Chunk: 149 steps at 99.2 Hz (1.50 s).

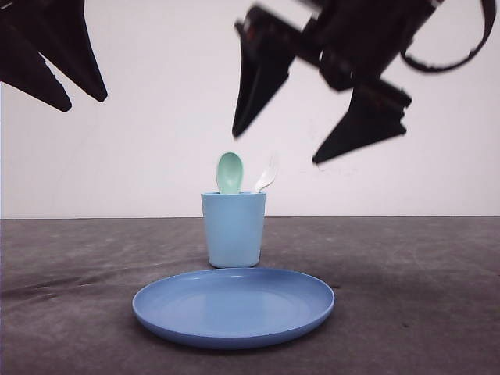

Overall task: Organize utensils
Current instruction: 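Open the right gripper and raise it off the spoon, then lower the right gripper around the blue cup and close it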

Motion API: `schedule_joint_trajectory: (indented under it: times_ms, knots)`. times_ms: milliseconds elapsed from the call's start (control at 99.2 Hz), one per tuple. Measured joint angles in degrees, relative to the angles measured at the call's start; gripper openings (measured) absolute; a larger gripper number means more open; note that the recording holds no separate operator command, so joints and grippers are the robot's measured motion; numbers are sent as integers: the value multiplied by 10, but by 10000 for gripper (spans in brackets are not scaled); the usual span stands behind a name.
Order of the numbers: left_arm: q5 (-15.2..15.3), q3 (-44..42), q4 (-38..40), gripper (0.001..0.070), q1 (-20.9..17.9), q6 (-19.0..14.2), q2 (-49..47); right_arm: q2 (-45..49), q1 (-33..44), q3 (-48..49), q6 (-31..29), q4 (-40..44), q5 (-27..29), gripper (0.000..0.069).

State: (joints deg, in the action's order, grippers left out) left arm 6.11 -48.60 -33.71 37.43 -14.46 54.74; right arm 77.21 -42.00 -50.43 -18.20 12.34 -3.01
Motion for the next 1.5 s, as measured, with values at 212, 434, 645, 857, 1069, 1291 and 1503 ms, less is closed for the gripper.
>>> schedule_joint_trajectory:
  times_ms: [212, 434, 645, 857, 1069, 1291, 1503]
  knots:
    - [0, 0, 1, 229, 0, 0, 0, 70, 0, 0, -3, -29, 1, 680]
    - [0, 0, 2, 229, 0, 0, 0, 130, 0, 0, -4, -97, 10, 680]
    - [0, 0, 2, 229, 0, 0, 0, 176, 1, -34, 0, -94, 16, 680]
    - [0, 0, 2, 229, 0, 0, 0, 229, 1, -107, 17, -59, 31, 680]
    - [0, 0, 2, 229, 0, 0, 0, 265, 7, -143, 30, -55, 37, 680]
    - [0, 0, 2, 229, 0, 0, 0, 309, 14, -176, 30, -52, 39, 680]
    - [0, 0, 1, 229, 0, 0, 0, 325, 15, -203, 34, -52, 43, 679]
